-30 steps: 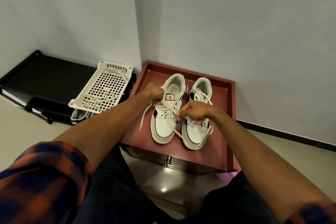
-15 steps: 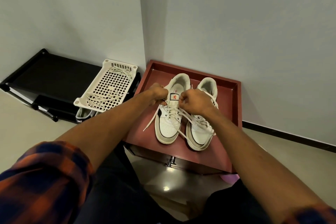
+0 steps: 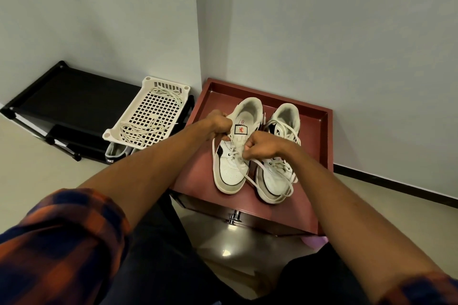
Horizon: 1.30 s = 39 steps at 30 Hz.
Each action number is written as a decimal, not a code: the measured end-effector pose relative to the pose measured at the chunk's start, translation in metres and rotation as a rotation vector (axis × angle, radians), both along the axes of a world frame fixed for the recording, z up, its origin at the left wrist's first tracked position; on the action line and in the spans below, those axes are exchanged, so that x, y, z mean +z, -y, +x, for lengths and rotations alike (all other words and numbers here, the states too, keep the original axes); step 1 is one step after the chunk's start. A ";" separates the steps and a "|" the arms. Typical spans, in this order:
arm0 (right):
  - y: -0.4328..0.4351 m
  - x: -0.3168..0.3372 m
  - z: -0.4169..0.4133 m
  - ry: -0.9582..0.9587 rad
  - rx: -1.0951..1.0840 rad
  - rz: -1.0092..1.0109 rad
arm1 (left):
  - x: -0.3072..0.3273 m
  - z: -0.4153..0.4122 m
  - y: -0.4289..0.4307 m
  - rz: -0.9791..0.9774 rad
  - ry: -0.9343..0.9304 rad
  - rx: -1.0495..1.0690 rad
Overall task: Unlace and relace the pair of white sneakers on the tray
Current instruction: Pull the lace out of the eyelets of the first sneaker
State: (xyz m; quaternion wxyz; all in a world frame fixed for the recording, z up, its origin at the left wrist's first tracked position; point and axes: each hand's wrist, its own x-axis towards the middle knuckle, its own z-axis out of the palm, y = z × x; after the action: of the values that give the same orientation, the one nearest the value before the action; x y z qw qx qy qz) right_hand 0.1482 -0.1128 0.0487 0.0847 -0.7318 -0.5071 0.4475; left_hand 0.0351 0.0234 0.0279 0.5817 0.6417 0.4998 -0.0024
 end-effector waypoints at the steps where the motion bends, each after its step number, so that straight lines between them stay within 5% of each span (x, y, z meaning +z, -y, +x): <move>1: 0.002 0.005 0.005 0.022 0.032 -0.040 | -0.002 0.001 0.000 -0.003 0.007 0.001; 4: 0.001 0.019 0.012 0.120 0.070 -0.094 | -0.002 0.002 0.000 -0.009 0.018 0.001; 11: 0.019 0.024 0.017 0.312 0.190 -0.616 | -0.005 0.003 -0.002 -0.003 -0.009 -0.016; 15: 0.021 0.033 0.026 0.635 0.165 -0.256 | -0.001 0.002 0.001 0.027 -0.013 -0.029; 19: 0.001 0.023 -0.006 0.578 0.027 0.224 | 0.000 0.000 0.001 0.046 -0.011 -0.039; 29: -0.018 -0.020 -0.034 0.603 -0.173 0.308 | -0.004 -0.007 0.002 0.035 0.048 -0.031; 34: -0.015 0.004 -0.015 0.292 0.201 -0.070 | -0.003 -0.005 0.005 0.050 0.030 -0.011; 39: 0.001 0.020 0.005 0.149 0.247 -0.466 | -0.004 -0.004 0.003 0.040 0.036 0.002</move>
State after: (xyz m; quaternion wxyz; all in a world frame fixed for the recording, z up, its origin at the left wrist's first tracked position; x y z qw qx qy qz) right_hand 0.1533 -0.1141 0.0684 -0.1786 -0.6952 -0.4805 0.5038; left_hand 0.0308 0.0204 0.0243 0.5776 0.6526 0.4899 0.0197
